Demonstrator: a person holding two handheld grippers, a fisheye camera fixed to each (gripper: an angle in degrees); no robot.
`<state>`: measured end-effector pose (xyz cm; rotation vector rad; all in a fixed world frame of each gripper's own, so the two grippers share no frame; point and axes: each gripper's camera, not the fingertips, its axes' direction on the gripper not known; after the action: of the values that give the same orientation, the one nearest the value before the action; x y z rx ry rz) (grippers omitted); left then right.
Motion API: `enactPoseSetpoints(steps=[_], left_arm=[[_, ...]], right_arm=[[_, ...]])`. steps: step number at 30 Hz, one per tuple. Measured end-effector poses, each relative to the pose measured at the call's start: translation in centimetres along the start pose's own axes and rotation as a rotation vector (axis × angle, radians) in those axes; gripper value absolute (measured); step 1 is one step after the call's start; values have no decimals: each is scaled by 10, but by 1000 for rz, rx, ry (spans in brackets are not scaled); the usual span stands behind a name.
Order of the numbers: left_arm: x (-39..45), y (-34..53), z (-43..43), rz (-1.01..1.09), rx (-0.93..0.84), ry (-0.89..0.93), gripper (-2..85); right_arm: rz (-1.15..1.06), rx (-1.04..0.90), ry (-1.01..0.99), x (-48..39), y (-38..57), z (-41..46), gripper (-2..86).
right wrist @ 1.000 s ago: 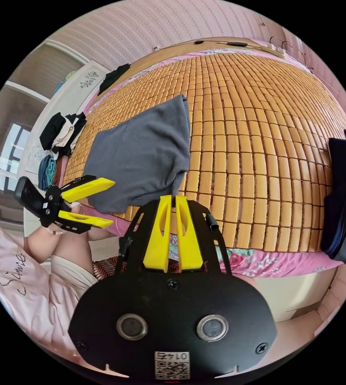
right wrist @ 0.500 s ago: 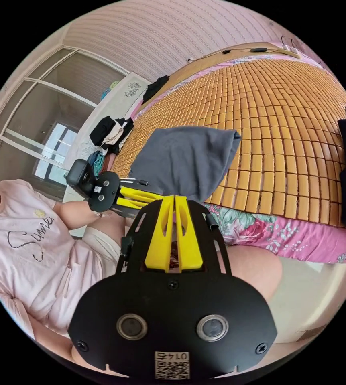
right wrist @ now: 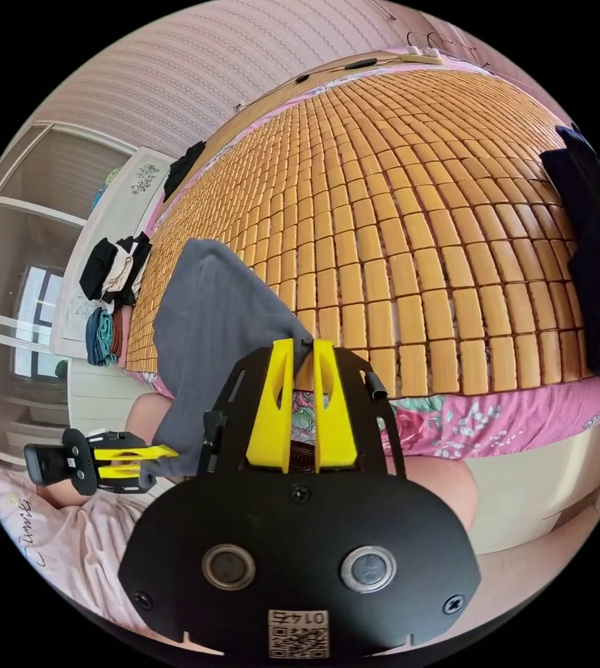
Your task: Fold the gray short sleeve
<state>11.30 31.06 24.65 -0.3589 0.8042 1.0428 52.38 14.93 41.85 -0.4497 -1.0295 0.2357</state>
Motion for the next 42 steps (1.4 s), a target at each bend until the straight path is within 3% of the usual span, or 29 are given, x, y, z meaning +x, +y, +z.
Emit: enactPoseSetpoints(steps=[4, 9, 14, 24, 31, 36, 39, 42], left_arm=[[3, -2, -20, -11, 84, 19, -4], [-4, -6, -46, -94, 277, 102, -4], [-32, 21, -71, -216, 358, 48, -6], [-130, 112, -63, -699, 360, -2, 6], [-186, 162, -27, -972, 143, 64, 49], [-196, 189, -44, -1008, 178, 71, 61], [-201, 185, -42, -959, 176, 21, 83], [-211, 171, -30, -935, 178, 53, 113]], right_arm=[[7, 95, -86, 6, 12, -48, 16], [-24, 164, -21, -6, 7, -110, 9], [-119, 151, 3, -53, -25, -129, 7], [-248, -127, 100, -188, -138, 15, 5], [-232, -149, 137, -223, -162, 78, 13], [-434, -142, 298, -244, -147, 82, 64], [-538, -234, 341, -254, -140, 104, 136], [-603, -334, 348, -262, -131, 129, 139]])
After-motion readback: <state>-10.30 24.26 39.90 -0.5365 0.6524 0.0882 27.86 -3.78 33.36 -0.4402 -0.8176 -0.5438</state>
